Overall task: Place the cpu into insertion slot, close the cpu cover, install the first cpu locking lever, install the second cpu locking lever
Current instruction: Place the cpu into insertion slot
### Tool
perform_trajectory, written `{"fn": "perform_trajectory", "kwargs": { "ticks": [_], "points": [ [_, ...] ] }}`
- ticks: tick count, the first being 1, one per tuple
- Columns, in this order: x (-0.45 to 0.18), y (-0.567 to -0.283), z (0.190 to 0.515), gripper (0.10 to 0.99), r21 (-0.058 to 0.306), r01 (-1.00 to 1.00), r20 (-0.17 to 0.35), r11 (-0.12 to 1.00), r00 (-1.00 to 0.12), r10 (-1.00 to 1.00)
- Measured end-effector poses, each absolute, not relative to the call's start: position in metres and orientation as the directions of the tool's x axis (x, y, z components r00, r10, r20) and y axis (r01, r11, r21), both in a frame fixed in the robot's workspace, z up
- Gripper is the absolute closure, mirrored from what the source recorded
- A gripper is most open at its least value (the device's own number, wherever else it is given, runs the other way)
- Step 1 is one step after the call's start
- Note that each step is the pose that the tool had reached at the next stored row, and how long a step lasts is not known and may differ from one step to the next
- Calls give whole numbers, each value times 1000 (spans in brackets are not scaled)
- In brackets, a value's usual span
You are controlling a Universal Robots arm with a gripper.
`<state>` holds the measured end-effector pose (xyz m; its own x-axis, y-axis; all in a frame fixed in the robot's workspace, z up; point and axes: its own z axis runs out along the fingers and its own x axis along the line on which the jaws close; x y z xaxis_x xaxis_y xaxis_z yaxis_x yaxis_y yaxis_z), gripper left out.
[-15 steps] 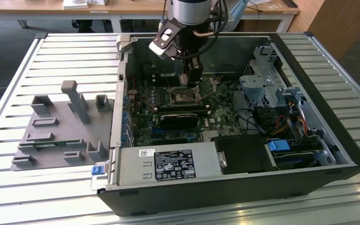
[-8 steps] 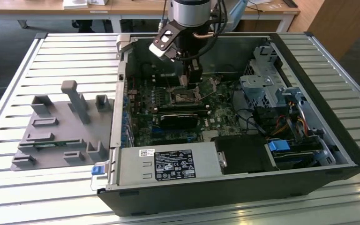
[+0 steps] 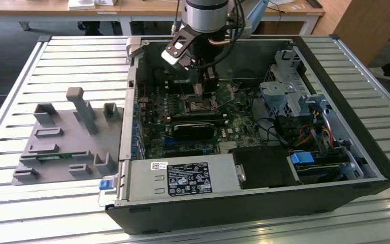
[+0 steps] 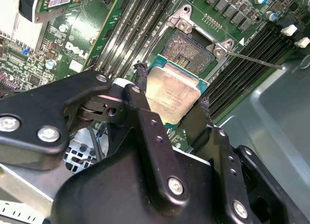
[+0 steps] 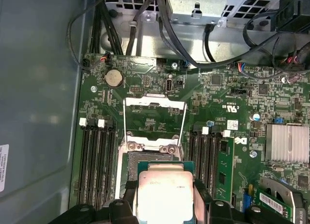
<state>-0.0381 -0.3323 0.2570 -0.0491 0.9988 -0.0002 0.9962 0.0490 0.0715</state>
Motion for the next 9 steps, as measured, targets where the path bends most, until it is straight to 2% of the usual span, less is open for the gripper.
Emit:
{"fn": "perform_trajectory", "kwargs": {
  "ticks": [9],
  "points": [
    [-38,-331,248,545,72,996,0,46,-46,999]
  ]
}}
